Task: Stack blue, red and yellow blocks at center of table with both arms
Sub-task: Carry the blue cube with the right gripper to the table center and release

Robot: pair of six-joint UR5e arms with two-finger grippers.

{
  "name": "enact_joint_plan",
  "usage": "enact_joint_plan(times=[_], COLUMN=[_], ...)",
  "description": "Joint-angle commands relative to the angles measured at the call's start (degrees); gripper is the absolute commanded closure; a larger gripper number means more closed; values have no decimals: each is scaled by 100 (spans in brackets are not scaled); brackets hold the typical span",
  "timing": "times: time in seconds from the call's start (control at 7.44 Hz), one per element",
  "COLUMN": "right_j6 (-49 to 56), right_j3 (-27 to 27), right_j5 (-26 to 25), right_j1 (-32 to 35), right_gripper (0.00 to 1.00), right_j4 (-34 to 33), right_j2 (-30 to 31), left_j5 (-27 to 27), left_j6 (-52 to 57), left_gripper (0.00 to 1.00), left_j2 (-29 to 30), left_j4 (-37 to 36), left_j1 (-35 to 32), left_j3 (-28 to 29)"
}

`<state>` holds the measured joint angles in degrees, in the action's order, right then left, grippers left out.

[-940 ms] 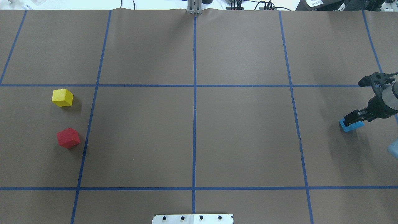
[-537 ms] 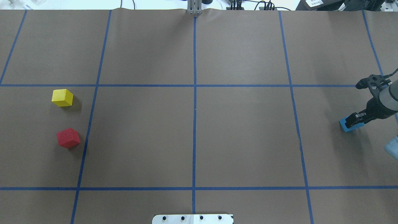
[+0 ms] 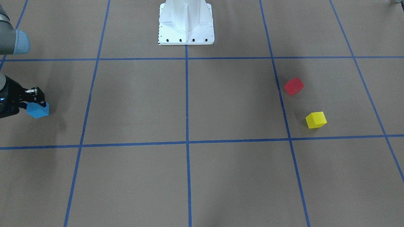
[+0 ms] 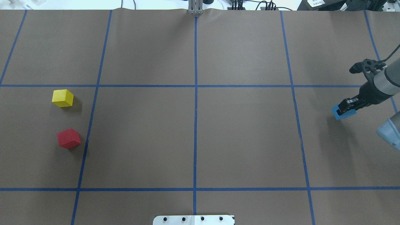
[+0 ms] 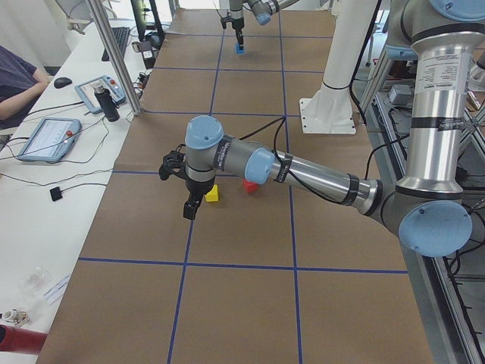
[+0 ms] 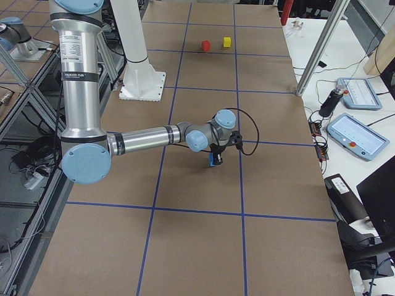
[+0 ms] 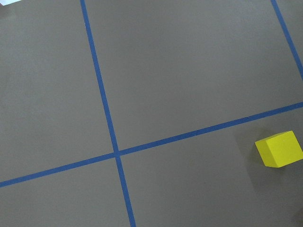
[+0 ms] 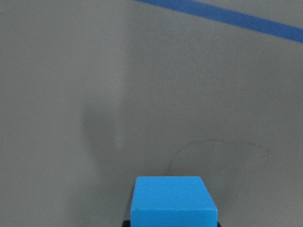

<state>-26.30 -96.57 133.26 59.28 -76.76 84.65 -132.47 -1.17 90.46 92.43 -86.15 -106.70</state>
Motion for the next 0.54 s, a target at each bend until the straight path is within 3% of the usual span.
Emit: enact_joint_plan(times=[0.0,0.13,0.27,0.4], right_j6=[-50,-68,-416,-1455], right_j3=[-82,-56,23,398], right_j5=[26,-314,-457,-598], right_j1=[-117,-406,-887,-1310], right_gripper=[100,100,100,100], right_j4=[-1887,-2426,-2519,-2494], right_j2=[-1690,-2316,-2748,-3483], left_j5=[-33,-42,-33,-33], left_j6=[-58,-67,-67,-67], left_gripper=[0,0,0,0], left_j2=[7,25,33,51], left_j4=[3,-6,-6,-6], left_j1=[19,28,28,28], left_j3=[26,44,53,53])
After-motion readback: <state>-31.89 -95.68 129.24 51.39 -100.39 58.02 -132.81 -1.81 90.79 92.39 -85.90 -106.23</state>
